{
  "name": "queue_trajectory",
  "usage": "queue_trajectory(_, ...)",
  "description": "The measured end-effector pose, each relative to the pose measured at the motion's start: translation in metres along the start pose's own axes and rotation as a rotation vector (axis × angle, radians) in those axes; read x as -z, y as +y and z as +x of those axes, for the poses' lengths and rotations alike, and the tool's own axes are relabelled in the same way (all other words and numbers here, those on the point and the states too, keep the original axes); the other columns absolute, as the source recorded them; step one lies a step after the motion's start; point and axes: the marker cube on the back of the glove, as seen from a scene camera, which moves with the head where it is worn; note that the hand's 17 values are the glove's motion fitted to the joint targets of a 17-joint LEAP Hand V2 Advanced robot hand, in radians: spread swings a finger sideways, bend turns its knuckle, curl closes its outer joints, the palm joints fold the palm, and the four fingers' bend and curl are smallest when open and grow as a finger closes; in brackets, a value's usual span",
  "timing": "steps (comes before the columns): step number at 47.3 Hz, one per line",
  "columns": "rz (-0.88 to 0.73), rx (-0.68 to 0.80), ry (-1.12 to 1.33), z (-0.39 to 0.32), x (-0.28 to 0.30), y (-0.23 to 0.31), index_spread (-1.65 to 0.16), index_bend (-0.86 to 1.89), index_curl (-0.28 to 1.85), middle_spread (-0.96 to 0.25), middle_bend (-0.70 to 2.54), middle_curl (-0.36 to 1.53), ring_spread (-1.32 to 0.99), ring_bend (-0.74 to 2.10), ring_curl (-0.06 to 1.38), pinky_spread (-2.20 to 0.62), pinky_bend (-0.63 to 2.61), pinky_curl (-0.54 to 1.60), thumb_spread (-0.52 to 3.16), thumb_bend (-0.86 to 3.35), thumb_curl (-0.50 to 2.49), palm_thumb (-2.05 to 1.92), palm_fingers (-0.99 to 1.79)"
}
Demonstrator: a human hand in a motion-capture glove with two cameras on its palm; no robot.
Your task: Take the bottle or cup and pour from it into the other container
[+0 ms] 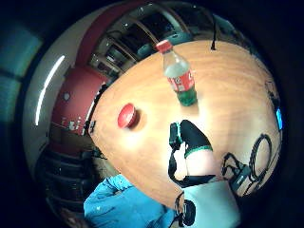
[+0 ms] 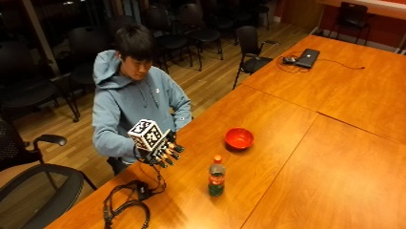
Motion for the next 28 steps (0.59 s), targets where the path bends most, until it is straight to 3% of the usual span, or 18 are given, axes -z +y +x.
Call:
queue_trajectory(14,0.216,-0.013,-0.286,0.017,-0.022,-0.009,-0.29,0.13,0.23,0.04,0.18,0.30,0.12,0.44,0.29,0.21,0.66,0.27,0.98,-0.03,0.43,0.68,0.12)
queue_trajectory(28,0.318,-0.096,-0.623,0.033,-0.051,-0.035,-0.27,0.13,0.22,0.05,0.19,0.31,0.11,0.48,0.30,0.20,0.68,0.28,0.96,-0.03,0.43,0.68,0.12)
